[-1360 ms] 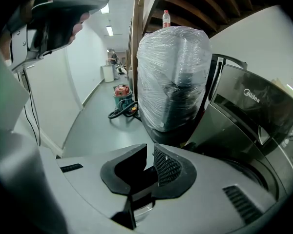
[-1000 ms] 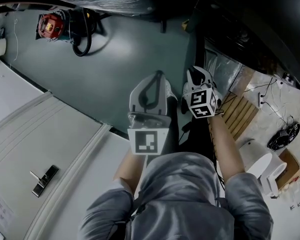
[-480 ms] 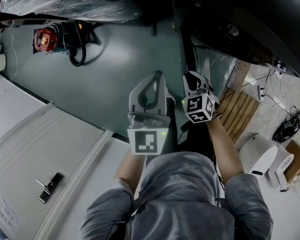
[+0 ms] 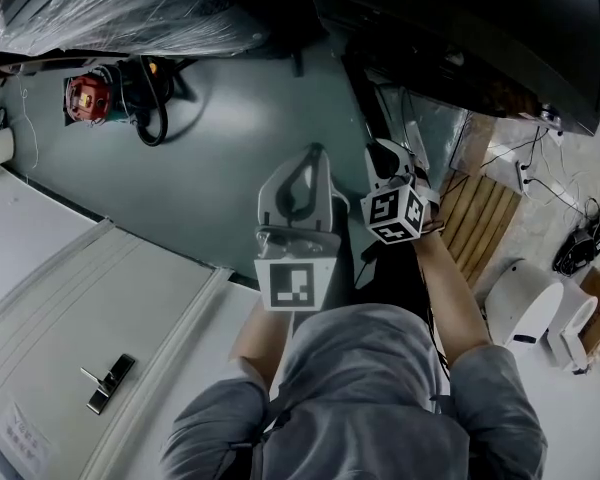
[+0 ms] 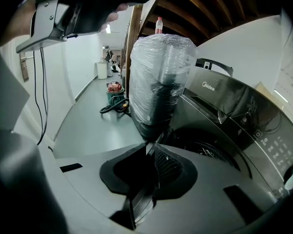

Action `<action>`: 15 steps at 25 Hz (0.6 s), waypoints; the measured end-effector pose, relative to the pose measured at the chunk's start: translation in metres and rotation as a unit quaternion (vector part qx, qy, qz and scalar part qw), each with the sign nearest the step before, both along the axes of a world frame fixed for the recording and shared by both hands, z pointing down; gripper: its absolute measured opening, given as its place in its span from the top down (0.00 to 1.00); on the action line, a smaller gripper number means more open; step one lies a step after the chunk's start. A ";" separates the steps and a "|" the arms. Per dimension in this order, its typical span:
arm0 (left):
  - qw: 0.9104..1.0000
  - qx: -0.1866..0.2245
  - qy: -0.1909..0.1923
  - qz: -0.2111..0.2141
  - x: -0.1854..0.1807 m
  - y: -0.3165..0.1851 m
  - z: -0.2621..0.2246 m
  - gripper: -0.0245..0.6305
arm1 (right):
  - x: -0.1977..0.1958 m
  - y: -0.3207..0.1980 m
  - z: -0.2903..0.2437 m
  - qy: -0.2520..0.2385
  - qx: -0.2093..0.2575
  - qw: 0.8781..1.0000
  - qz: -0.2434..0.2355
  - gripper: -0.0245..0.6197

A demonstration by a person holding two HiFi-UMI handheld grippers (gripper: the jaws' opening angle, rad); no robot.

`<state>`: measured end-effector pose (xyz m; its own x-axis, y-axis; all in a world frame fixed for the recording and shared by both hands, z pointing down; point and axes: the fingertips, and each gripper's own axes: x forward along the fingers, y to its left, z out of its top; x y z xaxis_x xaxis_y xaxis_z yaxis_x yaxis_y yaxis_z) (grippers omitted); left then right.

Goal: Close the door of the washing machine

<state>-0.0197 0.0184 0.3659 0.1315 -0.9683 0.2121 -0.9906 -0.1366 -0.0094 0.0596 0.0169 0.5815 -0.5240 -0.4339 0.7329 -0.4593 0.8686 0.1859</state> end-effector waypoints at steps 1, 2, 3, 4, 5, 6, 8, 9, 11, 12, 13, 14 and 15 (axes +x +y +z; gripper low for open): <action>1.000 -0.001 -0.002 0.003 0.002 0.000 0.001 0.97 | 0.003 -0.002 0.000 0.002 0.002 1.000 0.003 0.89; 1.000 -0.002 -0.003 0.007 0.005 -0.001 0.001 0.97 | 0.007 -0.004 0.000 0.004 0.005 1.000 0.005 0.89; 1.000 -0.001 -0.005 0.010 0.007 -0.001 0.001 0.97 | 0.010 -0.006 0.000 0.006 0.008 1.000 0.008 0.89; 1.000 -0.001 -0.005 0.012 0.009 -0.002 0.001 0.97 | 0.013 -0.008 0.000 0.007 0.010 1.000 0.012 0.89; 1.000 -0.001 -0.005 0.013 0.010 -0.002 0.002 0.97 | 0.016 -0.011 0.000 0.008 0.012 1.000 0.015 0.89; 1.000 -0.001 -0.005 0.015 0.012 -0.003 0.002 0.97 | 0.020 -0.013 -0.001 0.009 0.014 1.000 0.019 0.89; 1.000 -0.002 -0.006 0.019 0.015 -0.004 0.002 0.97 | 0.026 -0.018 -0.002 0.011 0.019 0.999 0.027 0.89; 1.000 -0.004 -0.007 0.021 0.017 -0.005 0.002 0.97 | 0.030 -0.021 -0.002 0.012 0.021 0.999 0.030 0.89; 1.000 -0.006 -0.009 0.026 0.022 -0.007 0.004 0.97 | 0.037 -0.027 -0.002 0.015 0.026 0.999 0.037 0.89; 1.000 -0.006 -0.008 0.028 0.024 -0.008 0.004 0.97 | 0.040 -0.030 -0.002 0.017 0.028 0.999 0.041 0.89; 1.000 -0.006 -0.008 0.030 0.026 -0.009 0.004 0.97 | 0.043 -0.032 -0.002 0.018 0.030 0.998 0.045 0.89; 0.999 -0.006 -0.007 0.031 0.028 -0.010 0.004 0.97 | 0.046 -0.035 -0.003 0.019 0.031 0.998 0.049 0.89; 0.999 -0.004 -0.006 0.033 0.030 -0.011 0.003 0.97 | 0.049 -0.037 -0.003 0.020 0.033 0.998 0.054 0.89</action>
<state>0.0105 0.0073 0.3686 0.1920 -0.9558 0.2225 -0.9793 -0.2015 -0.0206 0.1083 -0.0205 0.5783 -0.4427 -0.5336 0.7206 -0.5400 0.8002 0.2609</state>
